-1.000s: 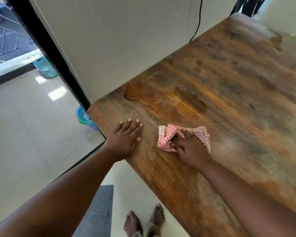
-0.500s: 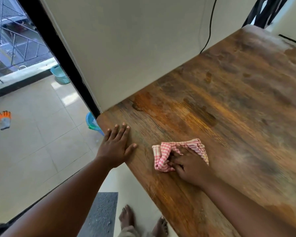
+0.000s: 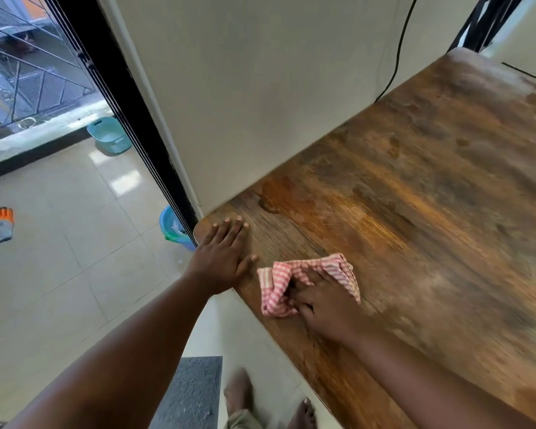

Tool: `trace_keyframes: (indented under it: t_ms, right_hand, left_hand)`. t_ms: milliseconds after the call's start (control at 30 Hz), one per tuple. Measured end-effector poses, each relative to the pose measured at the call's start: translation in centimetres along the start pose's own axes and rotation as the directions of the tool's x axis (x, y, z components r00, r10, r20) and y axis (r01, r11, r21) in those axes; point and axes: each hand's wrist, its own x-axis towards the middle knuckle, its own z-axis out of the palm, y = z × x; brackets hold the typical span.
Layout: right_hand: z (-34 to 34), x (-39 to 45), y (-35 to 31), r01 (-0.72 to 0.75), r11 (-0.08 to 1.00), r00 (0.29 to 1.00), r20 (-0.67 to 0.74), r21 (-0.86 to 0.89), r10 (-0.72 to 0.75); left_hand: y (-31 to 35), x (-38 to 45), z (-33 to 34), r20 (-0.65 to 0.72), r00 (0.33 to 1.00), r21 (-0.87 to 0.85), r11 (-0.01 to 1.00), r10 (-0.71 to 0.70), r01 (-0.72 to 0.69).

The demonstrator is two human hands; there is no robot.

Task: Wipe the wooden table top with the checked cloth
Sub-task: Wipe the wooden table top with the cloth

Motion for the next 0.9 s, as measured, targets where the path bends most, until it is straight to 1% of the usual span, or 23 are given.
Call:
trace_keyframes:
  t_ms: [100,167,300,367,467,533,667,733,833,900]
  right_hand:
    - [-0.6,-2.7,1.7,-0.038,0.999,0.998,-0.042,-0.030,0.037]
    - [-1.2,-2.7,3.1,-0.106,0.994,0.992,-0.067,-0.028,0.104]
    - [-2.3,2.1,4.1,-0.271,0.963,0.954,-0.135,-0.011,0.267]
    - [-2.3,5.5,3.6,-0.312,0.950,0.939,-0.156,-0.015,0.306]
    - [-2.3,9.7,1.7,-0.294,0.956,0.944,-0.149,0.016,0.293]
    - [-2.2,11.2,0.4,-0.244,0.969,0.959,-0.137,0.033,0.246]
    - [-1.5,9.6,-0.6,-0.069,0.996,0.995,-0.072,-0.059,0.064]
    - [-1.3,7.5,0.4,-0.018,0.996,0.999,-0.034,-0.090,0.015]
    - [-2.2,6.1,2.2,-0.007,0.988,1.000,0.007,-0.155,0.009]
    - [-3.1,7.1,3.0,-0.049,0.985,0.999,-0.027,-0.165,0.045]
  left_hand:
    - [-1.0,0.5,-0.4,-0.014,1.000,-0.009,1.000,-0.026,0.026]
    - [-1.6,0.8,-0.7,-0.018,0.999,-0.003,0.999,-0.033,0.033]
    - [-2.6,0.9,-1.1,-0.023,0.999,-0.011,0.999,-0.030,0.030]
    - [-3.0,0.8,-1.1,-0.022,0.999,-0.019,0.999,-0.030,0.030]
    - [-3.6,0.5,-0.8,-0.021,0.999,-0.025,0.999,-0.031,0.030]
    - [-4.0,0.3,-0.7,-0.030,0.999,-0.021,0.999,-0.025,0.025]
    - [-4.8,0.0,-0.8,-0.040,0.999,-0.034,0.999,-0.002,0.001]
    - [-5.1,-0.1,-0.9,-0.029,1.000,-0.035,0.999,0.004,-0.005]
    - [-5.5,-0.1,-1.1,-0.017,1.000,-0.019,1.000,0.012,-0.013]
    - [-5.7,-0.1,-1.3,-0.015,1.000,0.008,1.000,0.027,-0.027]
